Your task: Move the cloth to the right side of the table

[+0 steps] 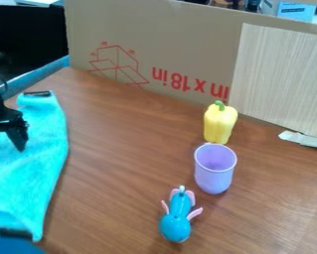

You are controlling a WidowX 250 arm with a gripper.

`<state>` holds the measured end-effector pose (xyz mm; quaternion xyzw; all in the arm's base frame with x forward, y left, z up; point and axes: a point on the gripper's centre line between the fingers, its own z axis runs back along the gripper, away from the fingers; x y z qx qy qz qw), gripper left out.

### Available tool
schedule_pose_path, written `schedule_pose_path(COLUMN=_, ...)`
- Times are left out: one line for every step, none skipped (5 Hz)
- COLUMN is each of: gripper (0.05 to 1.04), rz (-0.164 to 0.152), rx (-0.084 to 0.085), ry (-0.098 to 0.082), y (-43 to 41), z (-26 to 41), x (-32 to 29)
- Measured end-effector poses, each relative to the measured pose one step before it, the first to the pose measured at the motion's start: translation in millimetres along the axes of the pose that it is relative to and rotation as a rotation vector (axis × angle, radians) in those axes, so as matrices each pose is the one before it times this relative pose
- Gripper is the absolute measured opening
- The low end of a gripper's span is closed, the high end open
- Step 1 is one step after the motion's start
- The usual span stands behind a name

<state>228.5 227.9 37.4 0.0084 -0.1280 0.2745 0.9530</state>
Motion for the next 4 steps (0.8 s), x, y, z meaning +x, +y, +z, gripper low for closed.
schedule_pose_path(gripper=1.000, rz=0.0201, rx=-0.0738, ry=-0.0095, y=-21.29, z=21.32, x=13.52)
schedule_pose_path(gripper=1.000, rz=0.0674, rx=-0.0537, ry=0.0123, y=-18.11, z=24.99, x=23.74)
schedule_pose_path(gripper=1.000, rz=0.0710, rx=0.0098, ry=-0.0076, y=-7.30, z=34.85, x=25.47)
schedule_pose_path(gripper=0.999, rz=0.0425, rx=0.0833, ry=0.0258, y=1.41, z=25.09, x=10.22)
